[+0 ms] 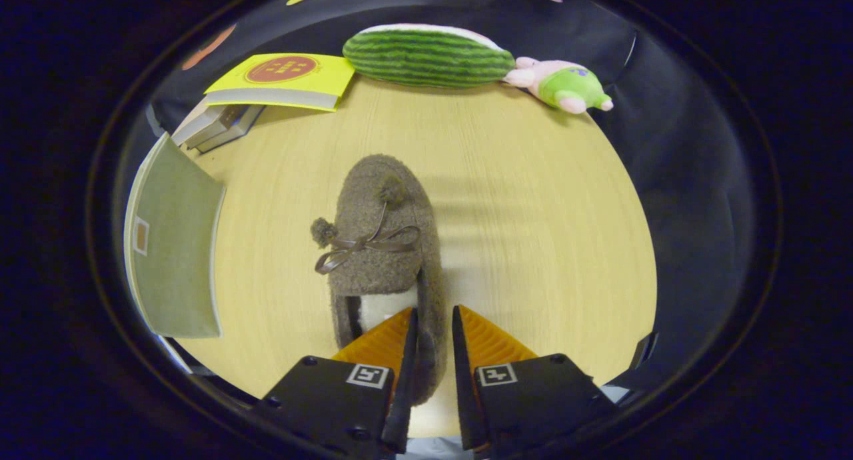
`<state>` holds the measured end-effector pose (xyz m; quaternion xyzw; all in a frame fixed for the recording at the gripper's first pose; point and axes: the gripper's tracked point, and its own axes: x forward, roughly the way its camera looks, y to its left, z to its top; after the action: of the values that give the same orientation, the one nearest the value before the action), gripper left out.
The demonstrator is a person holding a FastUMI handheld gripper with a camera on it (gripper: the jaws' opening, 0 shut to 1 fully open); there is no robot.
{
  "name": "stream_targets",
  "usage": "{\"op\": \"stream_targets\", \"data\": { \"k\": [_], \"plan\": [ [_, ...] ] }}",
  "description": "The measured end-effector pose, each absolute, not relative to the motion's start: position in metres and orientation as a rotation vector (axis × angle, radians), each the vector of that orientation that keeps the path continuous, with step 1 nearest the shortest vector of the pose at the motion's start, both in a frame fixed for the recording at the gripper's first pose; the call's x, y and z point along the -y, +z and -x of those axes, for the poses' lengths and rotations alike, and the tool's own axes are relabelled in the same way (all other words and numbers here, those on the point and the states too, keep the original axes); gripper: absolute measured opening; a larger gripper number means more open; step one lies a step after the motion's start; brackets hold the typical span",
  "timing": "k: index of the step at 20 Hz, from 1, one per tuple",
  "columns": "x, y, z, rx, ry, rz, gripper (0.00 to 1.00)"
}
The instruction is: Open the storage box then place both shoes into the box .Put the left shoe in first, then the right shoe, with the right side of both shoes facing outward in a uniform manner.
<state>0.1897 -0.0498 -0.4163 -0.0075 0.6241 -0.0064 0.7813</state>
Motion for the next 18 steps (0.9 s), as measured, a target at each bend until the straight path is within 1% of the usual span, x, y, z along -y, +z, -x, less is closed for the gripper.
{"op": "stream_targets", "data": {
  "k": [2,3,4,5,6,9,10,13,18],
  "plan": [
    [0.050,-0.422,-0.189,-1.373,-0.012,0.019,0.19],
    [0.050,-0.423,-0.189,-1.380,0.005,0.046,0.18],
    [0.052,-0.426,-0.188,-1.390,0.036,0.090,0.10],
    [0.053,-0.426,-0.189,-1.398,0.082,0.140,0.09],
    [0.054,-0.426,-0.188,-1.398,0.085,0.143,0.09],
    [0.054,-0.425,-0.189,-1.380,0.052,0.141,0.09],
    [0.054,-0.424,-0.190,-1.371,0.030,0.131,0.07],
    [0.052,-0.421,-0.189,-1.349,-0.039,0.044,0.06],
    [0.029,-0.396,-0.189,-1.331,-0.014,-0.197,0.06]
  ]
}}
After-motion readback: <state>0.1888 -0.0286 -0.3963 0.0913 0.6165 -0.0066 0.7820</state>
